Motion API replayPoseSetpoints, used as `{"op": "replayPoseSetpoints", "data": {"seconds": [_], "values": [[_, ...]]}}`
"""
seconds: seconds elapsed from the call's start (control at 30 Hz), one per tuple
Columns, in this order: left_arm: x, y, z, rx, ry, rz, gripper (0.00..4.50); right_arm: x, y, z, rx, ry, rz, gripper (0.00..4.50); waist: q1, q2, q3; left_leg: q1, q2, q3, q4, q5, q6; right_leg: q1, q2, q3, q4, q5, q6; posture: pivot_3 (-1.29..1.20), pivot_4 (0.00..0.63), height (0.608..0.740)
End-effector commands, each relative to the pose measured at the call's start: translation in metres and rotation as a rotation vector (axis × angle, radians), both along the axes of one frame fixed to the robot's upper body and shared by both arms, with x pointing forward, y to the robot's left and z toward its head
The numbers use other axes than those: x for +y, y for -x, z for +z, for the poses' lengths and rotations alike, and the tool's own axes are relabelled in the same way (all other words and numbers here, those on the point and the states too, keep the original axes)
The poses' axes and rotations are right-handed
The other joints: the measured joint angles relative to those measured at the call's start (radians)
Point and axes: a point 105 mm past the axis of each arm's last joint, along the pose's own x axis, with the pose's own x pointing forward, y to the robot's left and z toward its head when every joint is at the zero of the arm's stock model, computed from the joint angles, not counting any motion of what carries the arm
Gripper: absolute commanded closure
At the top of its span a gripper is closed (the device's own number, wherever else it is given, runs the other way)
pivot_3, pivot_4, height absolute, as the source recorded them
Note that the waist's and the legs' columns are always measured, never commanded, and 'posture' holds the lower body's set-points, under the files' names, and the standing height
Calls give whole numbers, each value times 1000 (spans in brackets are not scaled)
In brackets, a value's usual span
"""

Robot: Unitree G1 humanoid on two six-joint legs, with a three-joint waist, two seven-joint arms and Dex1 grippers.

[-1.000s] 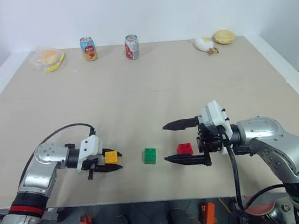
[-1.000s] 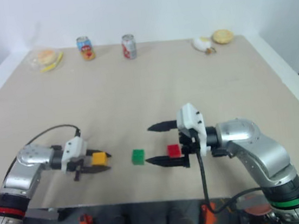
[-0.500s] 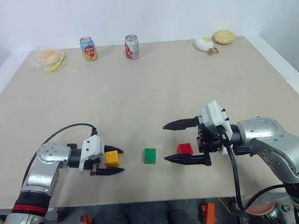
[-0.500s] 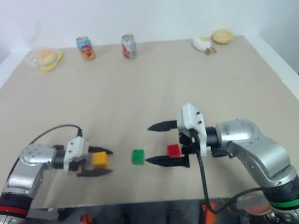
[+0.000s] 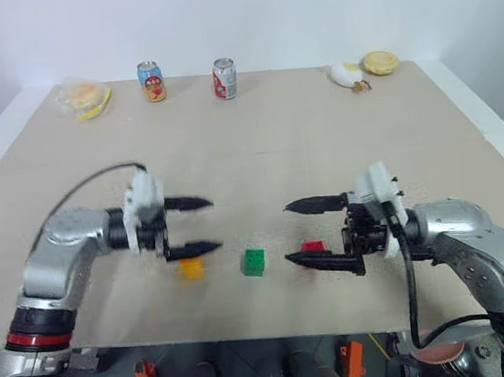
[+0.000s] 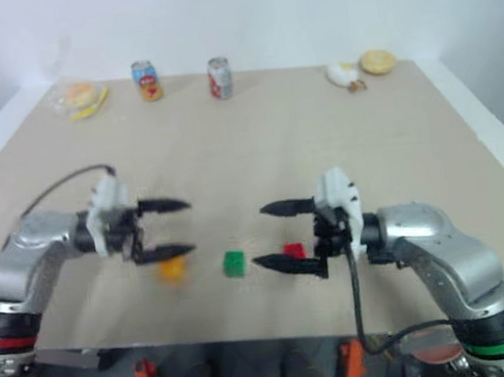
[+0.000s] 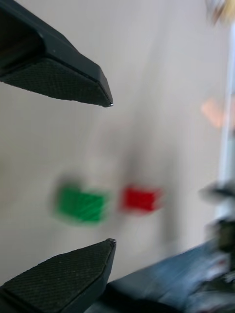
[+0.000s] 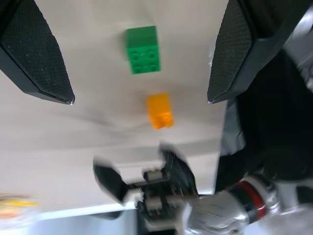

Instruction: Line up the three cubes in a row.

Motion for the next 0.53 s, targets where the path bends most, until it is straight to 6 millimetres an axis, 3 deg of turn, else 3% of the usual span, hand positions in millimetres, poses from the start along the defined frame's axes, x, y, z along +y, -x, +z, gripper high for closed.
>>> {"op": "replayPoseSetpoints", "data": {"seconds": [0.03,0.17,0.3,0.4,0.53], "values": [[32,-32,38,-55,214,396,34,-18,-16,16,-47,-153,-229,0,0,0,0,1,0,-1,0,0,0,1,1,0,0,0,0,0,150,733],[84,-52,17,-81,333,921,34,-54,-55,3,-92,-303,-709,0,-4,0,-1,4,0,0,0,0,0,2,2,2,0,4,4,0,150,733],[111,-49,-35,-60,311,1224,34,-95,-70,-25,-144,-348,-1124,0,0,0,-1,3,0,1,0,1,-1,1,2,4,1,5,4,0,150,733],[116,-46,-56,-49,308,1325,34,-96,-71,-44,-155,-328,-1216,0,9,-1,-1,1,-1,1,0,1,-1,0,1,4,0,5,4,0,150,733],[107,-50,-73,-27,284,1333,34,-96,-77,-59,-125,-338,-1286,0,9,-1,-1,2,-1,2,0,2,-1,1,1,5,0,5,1,0,150,733]]}}
